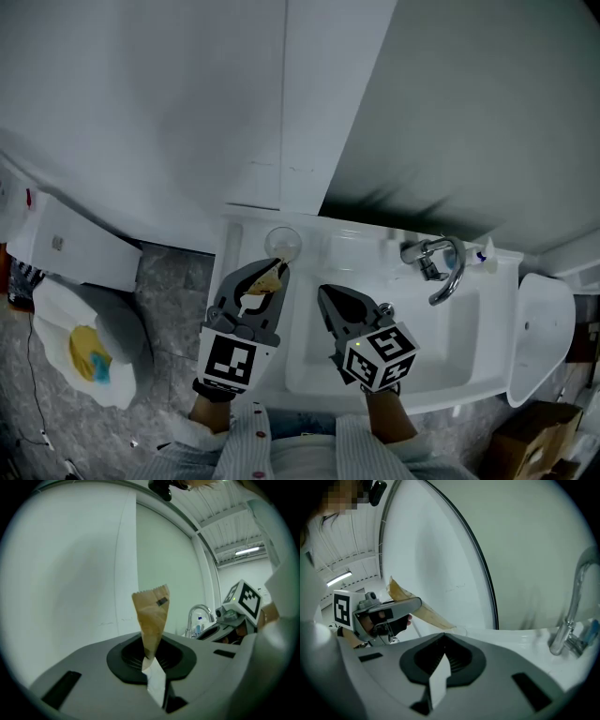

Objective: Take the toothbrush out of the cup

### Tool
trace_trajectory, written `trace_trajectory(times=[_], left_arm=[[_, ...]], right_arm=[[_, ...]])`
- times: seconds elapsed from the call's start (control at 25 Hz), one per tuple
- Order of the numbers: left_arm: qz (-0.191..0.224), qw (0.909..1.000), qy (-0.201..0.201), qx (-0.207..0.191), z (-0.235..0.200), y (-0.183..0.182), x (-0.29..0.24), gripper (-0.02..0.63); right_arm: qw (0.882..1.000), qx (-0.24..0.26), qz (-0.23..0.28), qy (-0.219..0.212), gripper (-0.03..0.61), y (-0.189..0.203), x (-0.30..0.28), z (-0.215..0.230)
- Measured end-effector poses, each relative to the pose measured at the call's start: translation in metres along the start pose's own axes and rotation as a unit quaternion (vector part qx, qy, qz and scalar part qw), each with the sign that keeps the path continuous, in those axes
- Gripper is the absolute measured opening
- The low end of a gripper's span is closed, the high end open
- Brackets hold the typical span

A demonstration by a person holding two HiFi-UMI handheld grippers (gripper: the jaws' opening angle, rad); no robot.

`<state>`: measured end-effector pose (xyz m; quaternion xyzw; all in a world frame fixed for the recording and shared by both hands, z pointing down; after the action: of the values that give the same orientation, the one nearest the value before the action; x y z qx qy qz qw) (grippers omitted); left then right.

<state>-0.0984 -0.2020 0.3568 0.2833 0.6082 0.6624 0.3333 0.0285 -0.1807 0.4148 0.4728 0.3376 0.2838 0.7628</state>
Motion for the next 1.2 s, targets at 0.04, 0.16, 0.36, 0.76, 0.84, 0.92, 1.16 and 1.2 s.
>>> trace_trajectory(times=[0.04, 0.16, 0.36, 0.76, 0.84, 0.92, 1.16, 1.2], left_arm=[[0.004, 1.0, 0.0, 0.0, 0.003, -0.004, 0.002, 0.041], [0.014, 0.9999, 0.0, -0.004, 0.01, -0.018, 0.01, 0.041], [0.03, 0.9995, 0.0, -0.007, 0.025, -0.038, 0.023, 0.04], [0.045, 0.9989, 0.002, -0.013, 0.057, -0.062, 0.049, 0.04], [0.048, 0.9988, -0.001, -0.009, 0.062, -0.063, 0.054, 0.04], [0.049, 0.9988, -0.003, -0.005, 0.068, -0.063, 0.057, 0.04], [0.045, 0.9989, -0.009, -0.006, 0.085, -0.063, 0.064, 0.04], [0.043, 0.999, -0.01, -0.006, 0.088, -0.062, 0.065, 0.04]], right_arm=[[1.0, 0.002, 0.003, -0.002, 0.011, -0.002, 0.003, -0.002], [1.0, 0.009, 0.014, -0.006, 0.011, -0.007, 0.012, -0.008], [0.999, 0.021, 0.031, -0.012, 0.011, -0.016, 0.027, -0.017], [0.997, 0.038, 0.06, -0.031, 0.011, -0.031, 0.051, -0.032], [0.997, 0.039, 0.064, -0.034, 0.011, -0.033, 0.055, -0.033], [0.996, 0.041, 0.066, -0.037, 0.011, -0.034, 0.059, -0.033], [0.995, 0.046, 0.08, -0.048, 0.011, -0.04, 0.071, -0.036], [0.994, 0.048, 0.082, -0.05, 0.011, -0.042, 0.073, -0.036]])
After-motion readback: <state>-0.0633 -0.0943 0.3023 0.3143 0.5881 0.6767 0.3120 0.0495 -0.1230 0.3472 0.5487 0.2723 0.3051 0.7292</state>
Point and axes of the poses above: the fingertips, and each gripper's own axes: x backward along the fingers, z to its right, y out of its underside, the point moved 5 cm from there along x, backward along the fingers, and after that the axes turned 9 degrees about z, right-handed, at the moved point
